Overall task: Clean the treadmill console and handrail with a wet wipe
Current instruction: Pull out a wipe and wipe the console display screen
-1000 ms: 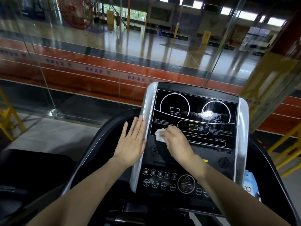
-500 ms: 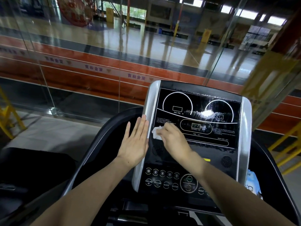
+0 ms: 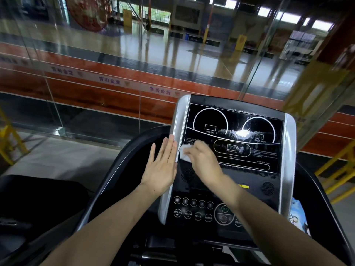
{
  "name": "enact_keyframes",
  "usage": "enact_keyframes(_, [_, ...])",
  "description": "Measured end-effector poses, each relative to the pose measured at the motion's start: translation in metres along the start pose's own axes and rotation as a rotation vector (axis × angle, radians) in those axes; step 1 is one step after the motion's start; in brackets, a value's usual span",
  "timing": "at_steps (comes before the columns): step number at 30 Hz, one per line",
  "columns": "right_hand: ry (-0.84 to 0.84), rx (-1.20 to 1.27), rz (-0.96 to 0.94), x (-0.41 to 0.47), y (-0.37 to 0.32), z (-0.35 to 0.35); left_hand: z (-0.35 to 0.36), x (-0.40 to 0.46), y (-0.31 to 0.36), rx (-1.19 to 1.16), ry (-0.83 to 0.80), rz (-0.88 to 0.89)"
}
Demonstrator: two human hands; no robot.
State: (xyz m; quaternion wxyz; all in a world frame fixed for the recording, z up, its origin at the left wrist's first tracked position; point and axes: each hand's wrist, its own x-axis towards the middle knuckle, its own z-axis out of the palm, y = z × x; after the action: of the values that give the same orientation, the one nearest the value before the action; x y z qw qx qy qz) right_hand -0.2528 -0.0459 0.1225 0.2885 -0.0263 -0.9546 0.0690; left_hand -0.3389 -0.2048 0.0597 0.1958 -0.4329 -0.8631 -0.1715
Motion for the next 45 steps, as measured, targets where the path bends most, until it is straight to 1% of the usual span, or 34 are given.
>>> enact_keyframes(2, [0.005,0.014,-0.035,-0.010,-0.001,0.004,-0.001,0.000,0.000,0.004,-0.007,-0.001])
enact_keyframes(5, [0.017,-0.003,-0.071,-0.001,0.003,-0.001,-0.004,0.001,0.000,0.024,-0.006,-0.001])
enact_keyframes(8, [0.046,-0.033,-0.005,0.028,0.012,-0.009,-0.011,0.003,0.000,0.053,-0.014,0.016])
enact_keyframes(13, [0.103,-0.024,0.157,0.110,0.024,-0.038,-0.028,0.016,-0.001,0.108,-0.032,0.040])
enact_keyframes(16, [0.094,-0.076,0.177,0.133,0.027,-0.045,-0.033,0.030,-0.001,0.123,-0.021,0.037])
enact_keyframes(18, [0.103,-0.050,0.204,0.128,0.027,-0.045,-0.034,0.041,0.000,0.118,-0.020,0.034])
enact_keyframes(21, [0.170,0.001,0.262,0.109,0.042,-0.049,-0.035,0.054,0.004,0.119,-0.006,0.036])
enact_keyframes(23, [0.244,-0.007,0.353,0.095,0.060,-0.057,-0.036,0.064,0.007,0.112,0.001,0.030])
enact_keyframes(25, [0.330,-0.036,0.395,0.084,0.074,-0.060,-0.033,0.070,0.010,0.125,0.014,0.017])
enact_keyframes(27, [0.321,-0.026,0.466,0.081,0.075,-0.057,-0.030,0.074,0.012,0.126,0.021,0.003])
enact_keyframes(29, [0.278,-0.086,0.420,0.086,0.072,-0.050,-0.027,0.075,0.012,0.125,0.032,0.004])
enact_keyframes(31, [0.304,-0.121,0.375,0.095,0.062,-0.043,-0.026,0.076,0.012,0.127,0.047,0.012])
enact_keyframes(32, [0.292,-0.125,0.356,0.100,0.054,-0.039,-0.027,0.077,0.012,0.129,0.048,0.013])
enact_keyframes(34, [0.221,-0.101,0.288,0.108,0.033,-0.033,-0.027,0.078,0.012,0.142,0.043,0.010])
enact_keyframes(37, [0.207,-0.038,0.228,0.116,0.021,-0.031,-0.029,0.076,0.013,0.169,0.035,0.001])
enact_keyframes(40, [0.262,-0.063,0.190,0.118,0.034,-0.037,-0.031,0.075,0.017,0.191,0.021,-0.025])
enact_keyframes(42, [0.264,-0.105,0.179,0.113,0.047,-0.044,-0.034,0.076,0.023,0.185,0.027,-0.039])
enact_keyframes(45, [0.274,-0.146,0.189,0.093,0.074,-0.059,-0.033,0.079,0.040,0.197,0.033,0.018])
